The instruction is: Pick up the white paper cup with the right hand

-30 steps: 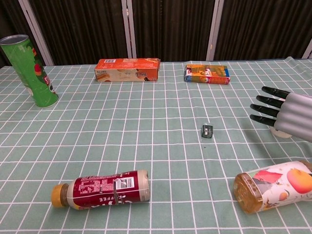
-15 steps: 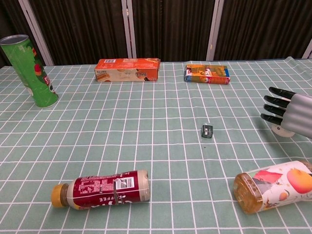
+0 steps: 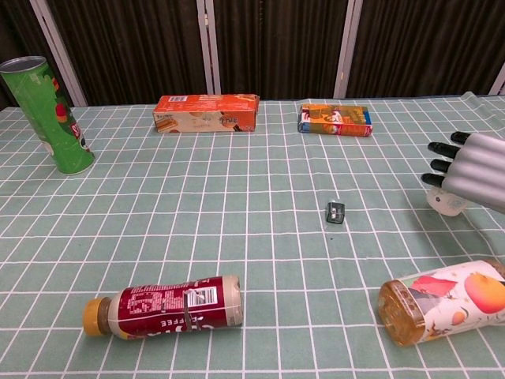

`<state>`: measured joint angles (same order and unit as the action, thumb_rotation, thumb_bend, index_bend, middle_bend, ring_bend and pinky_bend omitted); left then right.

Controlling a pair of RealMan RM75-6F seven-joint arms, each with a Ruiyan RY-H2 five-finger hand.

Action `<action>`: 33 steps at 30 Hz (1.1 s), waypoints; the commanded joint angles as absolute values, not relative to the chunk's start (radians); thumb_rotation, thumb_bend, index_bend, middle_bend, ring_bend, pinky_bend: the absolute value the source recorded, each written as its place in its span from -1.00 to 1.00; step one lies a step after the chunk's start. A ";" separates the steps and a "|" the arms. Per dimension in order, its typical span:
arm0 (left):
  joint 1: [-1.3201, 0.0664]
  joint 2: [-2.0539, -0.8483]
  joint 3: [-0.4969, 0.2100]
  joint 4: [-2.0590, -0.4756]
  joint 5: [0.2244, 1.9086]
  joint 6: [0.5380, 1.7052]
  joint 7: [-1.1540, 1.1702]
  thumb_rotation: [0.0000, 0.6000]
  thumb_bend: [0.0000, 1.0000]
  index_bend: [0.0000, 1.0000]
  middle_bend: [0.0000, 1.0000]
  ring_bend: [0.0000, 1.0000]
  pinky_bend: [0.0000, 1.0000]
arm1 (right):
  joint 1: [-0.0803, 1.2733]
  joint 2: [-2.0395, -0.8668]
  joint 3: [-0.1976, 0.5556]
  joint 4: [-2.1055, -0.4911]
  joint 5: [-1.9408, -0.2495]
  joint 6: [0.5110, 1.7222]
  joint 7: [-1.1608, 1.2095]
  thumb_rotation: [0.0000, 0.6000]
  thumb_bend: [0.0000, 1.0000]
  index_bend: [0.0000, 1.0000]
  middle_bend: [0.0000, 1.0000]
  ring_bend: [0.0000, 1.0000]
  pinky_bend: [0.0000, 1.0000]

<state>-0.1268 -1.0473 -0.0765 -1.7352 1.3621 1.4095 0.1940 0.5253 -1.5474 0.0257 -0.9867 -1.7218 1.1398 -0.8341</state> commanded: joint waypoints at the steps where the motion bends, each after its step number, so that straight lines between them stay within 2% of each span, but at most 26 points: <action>1: -0.127 -1.044 -0.076 -1.738 1.361 1.408 0.190 1.00 -1.00 -1.00 -1.00 -1.00 -1.00 | 0.534 -1.535 0.089 -1.107 -1.617 1.138 -0.565 1.00 -0.52 -0.43 -0.29 -0.66 -0.33; 4: -0.127 -1.038 -0.075 -1.745 1.355 1.403 0.193 1.00 -1.00 -1.00 -1.00 -1.00 -1.00 | 0.589 -1.472 0.104 -1.205 -1.563 1.002 -0.279 1.00 -0.53 -0.43 -0.29 -0.69 -0.42; 6: -0.128 -1.036 -0.074 -1.747 1.353 1.401 0.194 1.00 -1.00 -1.00 -1.00 -1.00 -1.00 | 0.607 -1.455 0.108 -1.221 -1.546 0.963 -0.159 1.00 -0.53 -0.43 -0.29 -0.70 -0.45; 17: -0.133 -1.031 -0.072 -1.750 1.345 1.387 0.187 1.00 -1.00 -1.00 -1.00 -1.00 -1.00 | 0.631 -1.481 0.109 -1.170 -1.505 0.922 0.087 1.00 -0.55 -0.43 -0.29 -0.71 -0.45; 19: -0.134 -1.031 -0.071 -1.750 1.344 1.384 0.185 1.00 -1.00 -1.00 -1.00 -1.00 -1.00 | 0.632 -1.482 0.102 -1.160 -1.507 0.921 0.107 1.00 -0.58 -0.46 -0.35 -0.76 -0.48; 21: -0.136 -1.031 -0.070 -1.750 1.343 1.381 0.186 1.00 -1.00 -1.00 -1.00 -1.00 -1.00 | 0.635 -1.475 0.093 -1.160 -1.510 0.912 0.120 1.00 -0.68 -0.60 -0.51 -0.87 -0.55; 23: -0.137 -1.031 -0.068 -1.751 1.343 1.378 0.189 1.00 -1.00 -1.00 -1.00 -1.00 -1.00 | 0.640 -1.454 0.078 -1.180 -1.508 0.883 0.143 1.00 -0.87 -0.86 -0.79 -0.98 -0.74; 25: -0.137 -1.031 -0.067 -1.754 1.344 1.376 0.188 1.00 -1.00 -1.00 -1.00 -1.00 -1.00 | 0.646 -1.433 0.067 -1.200 -1.502 0.851 0.146 1.00 -0.97 -0.98 -0.96 -1.00 -0.92; 28: -0.137 -1.027 -0.064 -1.761 1.349 1.377 0.187 1.00 -1.00 -1.00 -1.00 -1.00 -1.00 | 0.656 -1.397 0.056 -1.237 -1.483 0.809 0.084 1.00 -1.00 -1.00 -1.00 -1.00 -1.00; 33: -0.133 -1.022 -0.061 -1.766 1.357 1.385 0.182 1.00 -1.00 -1.00 -1.00 -1.00 -1.00 | 0.626 -1.373 0.059 -1.309 -1.481 0.906 -0.158 1.00 -1.00 -1.00 -1.00 -1.00 -1.00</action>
